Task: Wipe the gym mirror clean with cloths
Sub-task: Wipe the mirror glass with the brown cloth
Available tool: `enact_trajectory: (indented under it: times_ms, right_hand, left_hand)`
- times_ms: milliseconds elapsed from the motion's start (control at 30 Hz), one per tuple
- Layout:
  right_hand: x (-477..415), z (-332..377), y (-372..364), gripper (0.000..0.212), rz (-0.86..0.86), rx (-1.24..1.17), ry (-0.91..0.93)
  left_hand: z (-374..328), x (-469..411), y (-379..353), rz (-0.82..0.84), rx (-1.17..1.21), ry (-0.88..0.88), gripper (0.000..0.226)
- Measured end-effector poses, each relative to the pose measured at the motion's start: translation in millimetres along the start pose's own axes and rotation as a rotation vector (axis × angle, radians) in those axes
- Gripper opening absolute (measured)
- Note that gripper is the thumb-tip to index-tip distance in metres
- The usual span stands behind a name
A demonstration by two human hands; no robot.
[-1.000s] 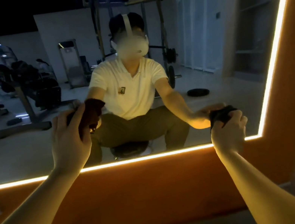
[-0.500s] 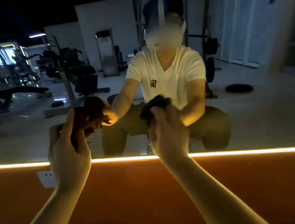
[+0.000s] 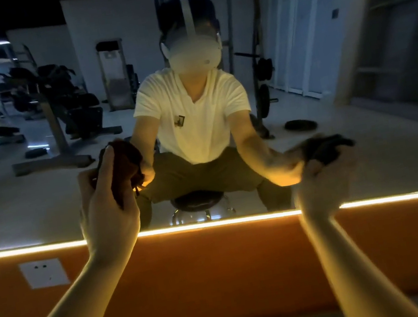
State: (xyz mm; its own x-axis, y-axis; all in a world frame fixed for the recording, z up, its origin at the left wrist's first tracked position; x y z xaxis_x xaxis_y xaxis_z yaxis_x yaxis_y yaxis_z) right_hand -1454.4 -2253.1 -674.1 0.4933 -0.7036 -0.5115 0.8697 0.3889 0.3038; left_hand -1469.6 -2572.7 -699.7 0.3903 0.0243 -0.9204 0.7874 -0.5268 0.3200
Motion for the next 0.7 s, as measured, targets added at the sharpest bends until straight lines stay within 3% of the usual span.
enact_trajectory:
  times_ms: [67,200,267,333,467,567,633,700]
  right_hand:
    - [42,-5,-42,0.035,-0.020,-0.047,0.106]
    - [130,4,-95,0.028,0.345,0.096,0.614]
    - [121,0,-88,0.027,0.397,0.113,0.744]
    - [83,-15,-74,0.019,0.313,0.077,0.637]
    - [0,-58,-23,0.035,-0.087,-0.044,0.023]
    - [-5,-47,-1,0.032,-0.132,-0.131,-0.308]
    - [17,-17,-6,0.034,-0.115,-0.098,-0.326]
    - [44,-13,-42,0.036,-0.109,-0.063,-0.187]
  left_hand:
    - [7,0,4,0.058,-0.023,-0.068,0.068]
    - [16,1,6,0.105,-0.043,-0.160,0.075]
    - [18,1,3,0.094,-0.036,-0.183,0.075]
    - [20,1,-1,0.065,-0.029,-0.206,0.074]
    - [23,2,-7,0.008,0.001,-0.268,0.072]
    - [27,0,-8,0.027,0.020,-0.294,0.074]
    - [29,-2,-5,0.050,0.037,-0.320,0.077]
    - [30,-4,0,0.058,0.061,-0.341,0.075]
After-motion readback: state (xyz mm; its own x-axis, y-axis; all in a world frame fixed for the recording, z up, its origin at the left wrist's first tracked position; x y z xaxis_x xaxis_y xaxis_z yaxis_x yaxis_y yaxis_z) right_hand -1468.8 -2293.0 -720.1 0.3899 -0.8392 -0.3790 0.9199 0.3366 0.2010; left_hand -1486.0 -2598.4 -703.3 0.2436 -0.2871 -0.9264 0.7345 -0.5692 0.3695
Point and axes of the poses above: each hand's wrist, its own x-axis away from the middle knuckle, its own y-axis out of the back of the hand, z = x × y, the point moved 3 cm from there along -x, towards the middle knuckle, and after that the axes turned 14 degrees about -y, right-handed, at the moved point
